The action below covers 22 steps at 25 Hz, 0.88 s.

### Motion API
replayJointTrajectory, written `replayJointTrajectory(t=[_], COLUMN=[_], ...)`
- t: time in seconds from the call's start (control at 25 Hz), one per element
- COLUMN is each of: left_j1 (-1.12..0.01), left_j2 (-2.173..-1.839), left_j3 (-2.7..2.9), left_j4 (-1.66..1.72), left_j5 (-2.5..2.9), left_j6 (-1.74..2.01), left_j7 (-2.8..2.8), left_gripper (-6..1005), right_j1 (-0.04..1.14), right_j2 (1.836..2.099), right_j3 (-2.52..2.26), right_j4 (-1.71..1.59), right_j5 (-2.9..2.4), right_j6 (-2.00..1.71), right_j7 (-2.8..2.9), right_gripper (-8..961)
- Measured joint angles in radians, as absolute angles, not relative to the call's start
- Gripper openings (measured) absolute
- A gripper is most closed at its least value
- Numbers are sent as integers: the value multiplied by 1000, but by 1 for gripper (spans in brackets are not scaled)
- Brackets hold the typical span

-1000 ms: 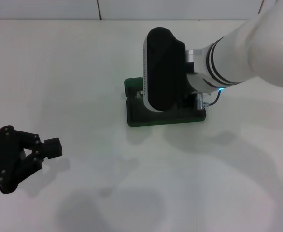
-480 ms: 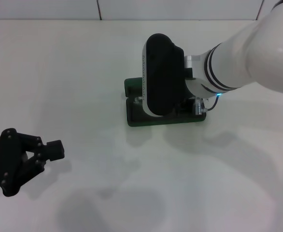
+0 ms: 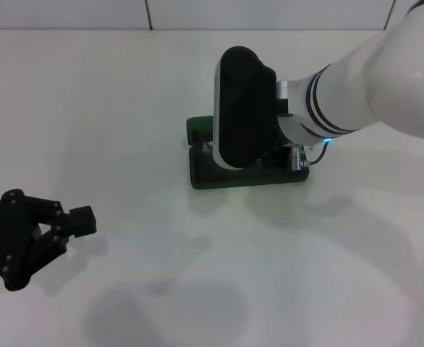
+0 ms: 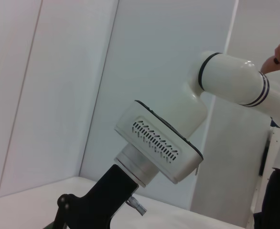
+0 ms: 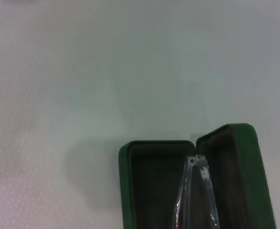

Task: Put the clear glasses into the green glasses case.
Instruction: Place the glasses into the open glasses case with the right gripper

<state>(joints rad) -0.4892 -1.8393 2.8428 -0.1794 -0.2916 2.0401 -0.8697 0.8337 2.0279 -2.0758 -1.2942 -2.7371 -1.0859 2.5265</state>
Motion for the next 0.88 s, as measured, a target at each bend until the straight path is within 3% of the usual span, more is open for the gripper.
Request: replayJointTrajectory(t=[0.88], left_j1=[-488], left_j2=[-1842], left_j3=[2842], left_j4=[-179], left_j5=[-302], left_j6=[2040], left_j7=[-870], left_gripper=[41], right_j1=[848], right_j2=[2028], right_j3=[-2077], right_j4=[-1269], right_j5=[-2743], right_j6=[-1078], right_j7=[2529], right_gripper=[93])
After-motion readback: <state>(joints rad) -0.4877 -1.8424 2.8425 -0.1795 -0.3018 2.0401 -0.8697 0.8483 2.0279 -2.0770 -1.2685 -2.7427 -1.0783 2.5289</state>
